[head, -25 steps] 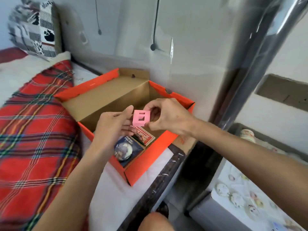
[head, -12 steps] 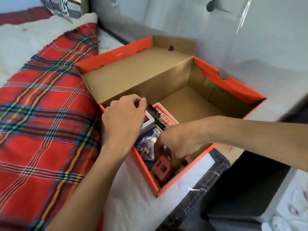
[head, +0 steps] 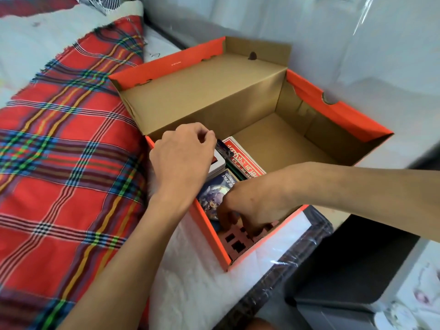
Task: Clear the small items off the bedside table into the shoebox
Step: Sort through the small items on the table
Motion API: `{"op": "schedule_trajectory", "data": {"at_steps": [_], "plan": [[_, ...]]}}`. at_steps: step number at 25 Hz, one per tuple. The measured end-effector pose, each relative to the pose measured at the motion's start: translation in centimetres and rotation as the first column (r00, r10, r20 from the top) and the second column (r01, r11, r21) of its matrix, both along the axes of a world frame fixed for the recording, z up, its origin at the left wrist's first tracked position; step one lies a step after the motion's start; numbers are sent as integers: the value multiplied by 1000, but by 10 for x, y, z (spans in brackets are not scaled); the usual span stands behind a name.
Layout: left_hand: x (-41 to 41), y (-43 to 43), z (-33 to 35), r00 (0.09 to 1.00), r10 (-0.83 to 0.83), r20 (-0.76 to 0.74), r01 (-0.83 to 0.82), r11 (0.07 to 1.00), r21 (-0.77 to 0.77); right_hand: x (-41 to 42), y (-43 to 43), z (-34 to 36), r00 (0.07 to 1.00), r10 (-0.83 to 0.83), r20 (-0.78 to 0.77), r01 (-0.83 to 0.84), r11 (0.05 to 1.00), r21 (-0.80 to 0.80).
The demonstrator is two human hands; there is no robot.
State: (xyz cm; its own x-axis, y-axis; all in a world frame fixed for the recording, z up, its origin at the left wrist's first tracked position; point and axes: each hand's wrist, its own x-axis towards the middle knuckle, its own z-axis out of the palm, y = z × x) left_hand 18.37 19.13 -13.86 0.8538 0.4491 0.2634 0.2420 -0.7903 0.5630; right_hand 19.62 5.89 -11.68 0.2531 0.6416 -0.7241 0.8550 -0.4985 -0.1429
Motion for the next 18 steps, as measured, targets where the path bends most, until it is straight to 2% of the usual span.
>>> {"op": "schedule_trajectory", "data": {"at_steps": [6,10,15,18], "plan": [[0,-1,0,1000,5,0,-5,1000,3,-13,-3,14,971,-164,-174,159,986,-41],[-1,-3,1,1000,1,-9,-1,1000,17,-7,-5,8,942,-246,-229,247,969,-26],[-2,-2,0,1000,-7,-13,8,1000,30,-7,-7,7,927,-281,-249,283,959,-29],[-4,-2,2,999,-36,-23,37,998,44,-13,-7,15,938,-282,-203,286,958,-11]]}}
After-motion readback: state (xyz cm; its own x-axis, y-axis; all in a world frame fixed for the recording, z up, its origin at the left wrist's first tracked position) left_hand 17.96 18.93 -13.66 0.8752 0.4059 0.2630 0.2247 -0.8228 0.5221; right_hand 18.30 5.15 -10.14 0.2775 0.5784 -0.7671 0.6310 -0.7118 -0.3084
